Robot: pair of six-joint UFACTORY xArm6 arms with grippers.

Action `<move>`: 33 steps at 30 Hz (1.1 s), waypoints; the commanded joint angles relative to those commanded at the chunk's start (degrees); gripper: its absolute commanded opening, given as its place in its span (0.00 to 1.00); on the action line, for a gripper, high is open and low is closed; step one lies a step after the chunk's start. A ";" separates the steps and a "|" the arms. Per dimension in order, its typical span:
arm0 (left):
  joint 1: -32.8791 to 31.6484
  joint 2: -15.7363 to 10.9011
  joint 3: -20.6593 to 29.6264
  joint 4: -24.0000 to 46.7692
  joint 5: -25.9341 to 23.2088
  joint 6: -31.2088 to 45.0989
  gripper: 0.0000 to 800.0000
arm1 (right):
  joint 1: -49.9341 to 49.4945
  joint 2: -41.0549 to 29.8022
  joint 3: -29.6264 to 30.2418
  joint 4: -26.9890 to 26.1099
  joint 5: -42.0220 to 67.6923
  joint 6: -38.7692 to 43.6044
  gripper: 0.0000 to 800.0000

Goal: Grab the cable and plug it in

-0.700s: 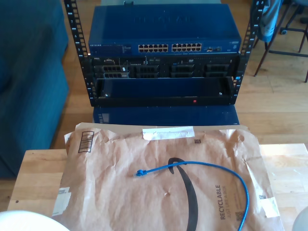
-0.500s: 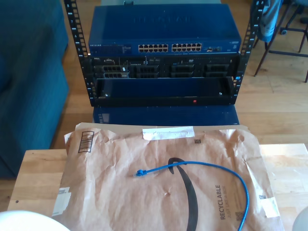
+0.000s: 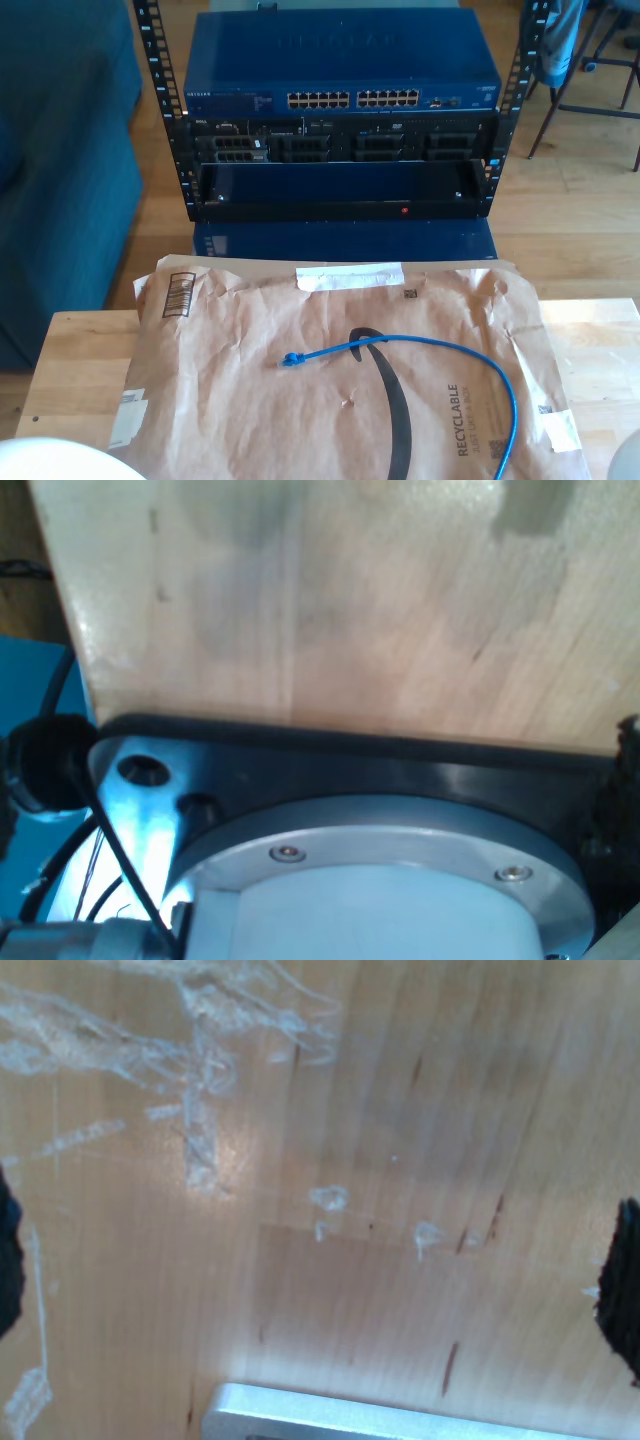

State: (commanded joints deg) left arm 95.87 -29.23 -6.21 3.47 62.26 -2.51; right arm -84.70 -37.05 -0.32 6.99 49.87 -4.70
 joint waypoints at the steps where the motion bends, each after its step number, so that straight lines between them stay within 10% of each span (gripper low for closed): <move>1: 0.00 0.00 0.00 0.00 0.00 0.00 1.00 | 0.00 0.00 0.00 0.00 0.00 0.00 1.00; 33: 0.09 -0.18 -0.62 0.09 0.53 -0.18 1.00 | 0.00 -2.29 -0.97 -0.18 0.62 0.44 1.00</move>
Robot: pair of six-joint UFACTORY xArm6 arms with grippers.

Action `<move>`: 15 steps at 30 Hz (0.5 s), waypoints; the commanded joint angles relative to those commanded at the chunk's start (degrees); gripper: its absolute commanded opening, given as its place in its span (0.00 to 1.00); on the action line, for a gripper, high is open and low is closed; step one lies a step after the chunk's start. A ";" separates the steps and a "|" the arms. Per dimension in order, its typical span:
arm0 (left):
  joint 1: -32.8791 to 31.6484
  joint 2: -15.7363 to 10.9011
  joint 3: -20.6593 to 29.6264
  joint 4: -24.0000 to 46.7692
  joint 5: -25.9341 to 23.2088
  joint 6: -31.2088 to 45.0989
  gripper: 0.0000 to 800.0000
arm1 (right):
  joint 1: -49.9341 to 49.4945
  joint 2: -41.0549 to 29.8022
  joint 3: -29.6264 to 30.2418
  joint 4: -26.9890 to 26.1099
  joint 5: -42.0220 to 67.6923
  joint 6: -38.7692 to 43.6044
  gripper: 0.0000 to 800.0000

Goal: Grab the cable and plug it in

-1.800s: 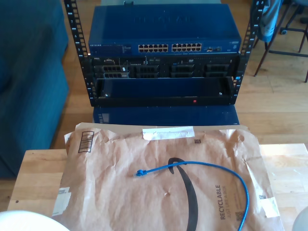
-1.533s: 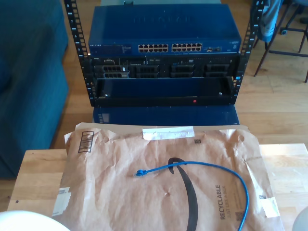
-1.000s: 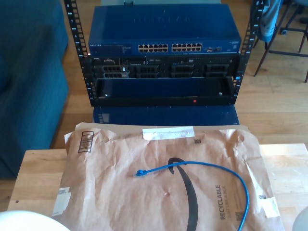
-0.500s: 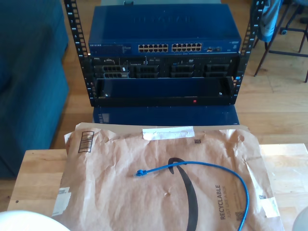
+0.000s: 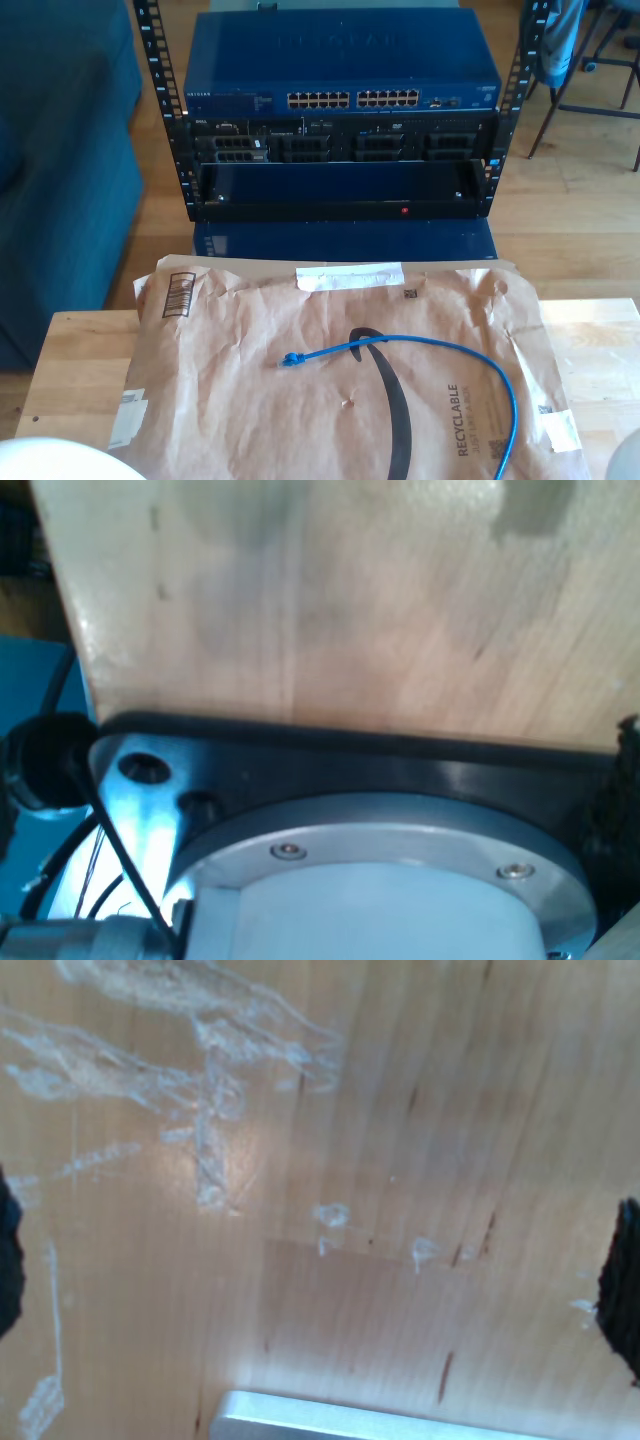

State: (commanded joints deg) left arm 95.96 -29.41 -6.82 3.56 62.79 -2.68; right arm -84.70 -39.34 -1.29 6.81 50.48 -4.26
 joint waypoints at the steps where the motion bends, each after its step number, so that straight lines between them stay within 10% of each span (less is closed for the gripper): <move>1: 0.00 -0.18 -0.35 0.00 0.26 -0.09 1.00 | 0.00 -0.88 -0.09 -0.09 0.09 0.09 1.00; 15: -0.26 -0.88 -7.74 0.35 12.13 -1.14 1.00 | 0.00 -2.11 -15.82 -3.16 22.33 8.97 1.00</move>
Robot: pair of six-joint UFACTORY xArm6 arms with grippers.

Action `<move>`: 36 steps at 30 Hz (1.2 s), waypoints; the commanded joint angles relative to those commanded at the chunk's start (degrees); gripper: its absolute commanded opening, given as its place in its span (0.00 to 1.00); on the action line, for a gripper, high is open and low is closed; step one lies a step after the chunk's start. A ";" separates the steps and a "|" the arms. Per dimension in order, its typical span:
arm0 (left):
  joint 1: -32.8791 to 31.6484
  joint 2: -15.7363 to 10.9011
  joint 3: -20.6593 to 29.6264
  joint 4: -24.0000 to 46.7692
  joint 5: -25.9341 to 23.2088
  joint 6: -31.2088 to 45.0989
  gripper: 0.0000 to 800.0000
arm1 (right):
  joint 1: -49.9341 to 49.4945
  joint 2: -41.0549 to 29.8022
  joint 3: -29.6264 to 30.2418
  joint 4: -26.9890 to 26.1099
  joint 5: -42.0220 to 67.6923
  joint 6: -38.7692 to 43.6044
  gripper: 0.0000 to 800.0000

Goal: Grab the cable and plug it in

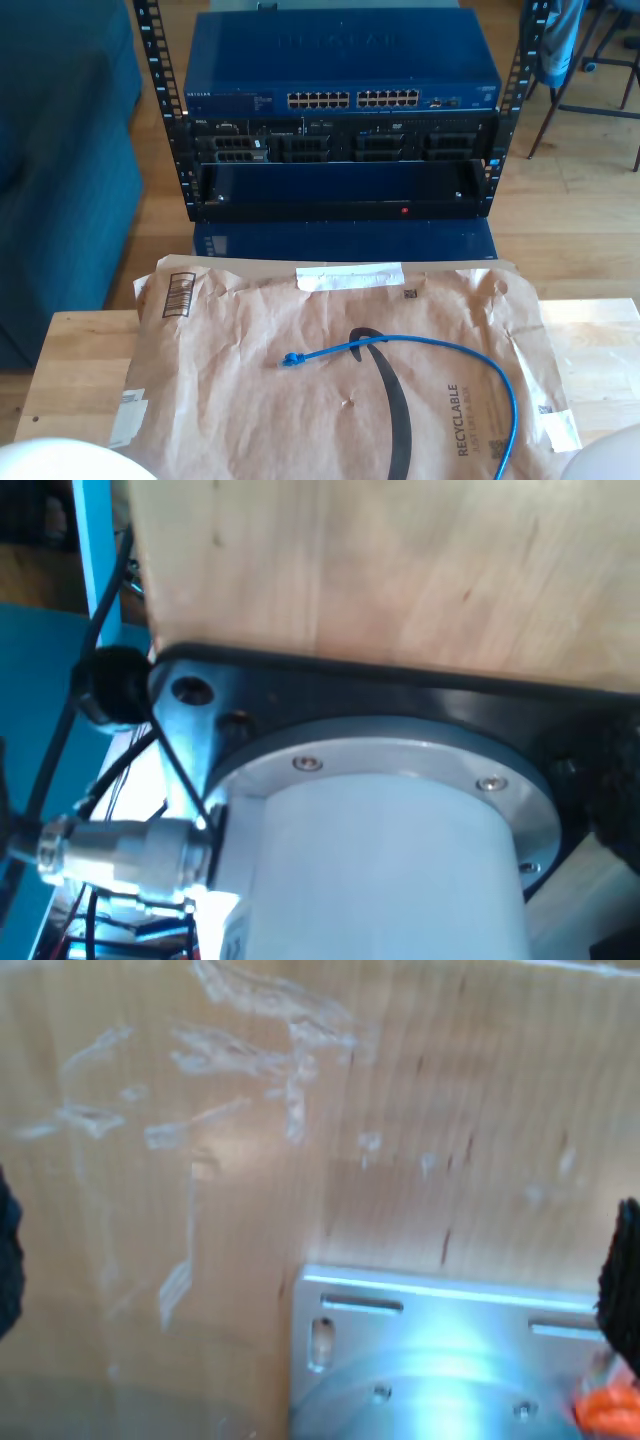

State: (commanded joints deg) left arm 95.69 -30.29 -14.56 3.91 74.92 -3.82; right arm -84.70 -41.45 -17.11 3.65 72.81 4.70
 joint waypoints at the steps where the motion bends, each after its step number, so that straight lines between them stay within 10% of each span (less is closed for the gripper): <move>1: -0.09 0.09 -1.32 0.00 1.49 -0.35 1.00 | 0.18 0.09 -0.97 -0.62 1.49 1.41 1.00; 27: -39.82 0.70 -13.10 -5.89 9.67 -37.10 1.00 | 42.02 0.09 -15.30 -0.62 12.13 47.38 0.99; 36: -41.32 0.18 -15.91 -8.09 15.91 -38.95 1.00 | 59.34 -0.53 -17.85 0.00 15.82 61.89 0.99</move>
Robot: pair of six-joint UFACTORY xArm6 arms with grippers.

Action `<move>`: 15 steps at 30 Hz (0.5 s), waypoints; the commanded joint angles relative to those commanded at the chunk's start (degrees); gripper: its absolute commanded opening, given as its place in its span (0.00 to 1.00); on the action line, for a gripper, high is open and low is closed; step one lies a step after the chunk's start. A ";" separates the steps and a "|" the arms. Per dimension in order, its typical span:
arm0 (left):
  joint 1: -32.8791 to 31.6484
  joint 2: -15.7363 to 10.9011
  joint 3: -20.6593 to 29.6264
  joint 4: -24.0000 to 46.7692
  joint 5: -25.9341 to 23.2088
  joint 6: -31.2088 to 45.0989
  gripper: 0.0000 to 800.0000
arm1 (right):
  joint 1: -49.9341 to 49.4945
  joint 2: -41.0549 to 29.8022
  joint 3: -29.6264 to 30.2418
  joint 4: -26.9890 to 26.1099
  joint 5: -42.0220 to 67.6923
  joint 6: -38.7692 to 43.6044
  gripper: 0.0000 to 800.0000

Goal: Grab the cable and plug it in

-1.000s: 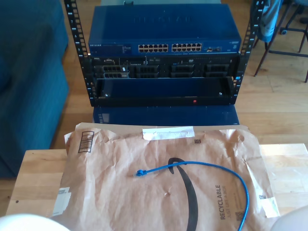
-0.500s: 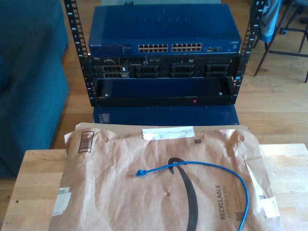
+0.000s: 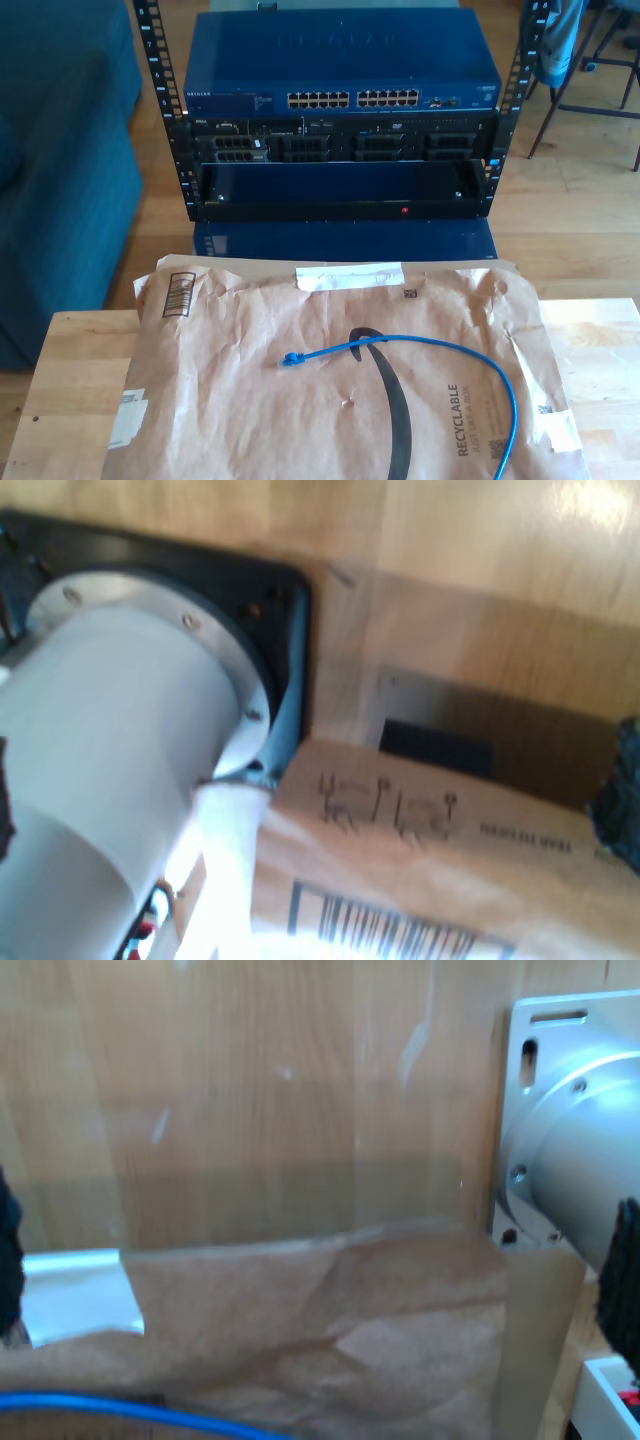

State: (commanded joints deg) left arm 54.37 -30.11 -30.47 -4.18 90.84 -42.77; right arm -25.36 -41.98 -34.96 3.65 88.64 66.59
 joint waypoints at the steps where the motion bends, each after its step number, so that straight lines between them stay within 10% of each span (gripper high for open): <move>1: 0.00 -0.09 -0.53 -0.62 0.97 -0.26 1.00 | 2.90 -0.18 0.00 0.00 0.00 2.37 0.99; 15: -6.24 -0.26 -2.73 -8.18 2.20 -4.40 1.00 | 39.82 9.32 -5.36 9.49 -8.97 26.02 0.99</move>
State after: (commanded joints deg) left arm 48.13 -30.37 -33.20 -12.35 93.03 -47.16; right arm 14.46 -32.66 -40.32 13.14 79.67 92.62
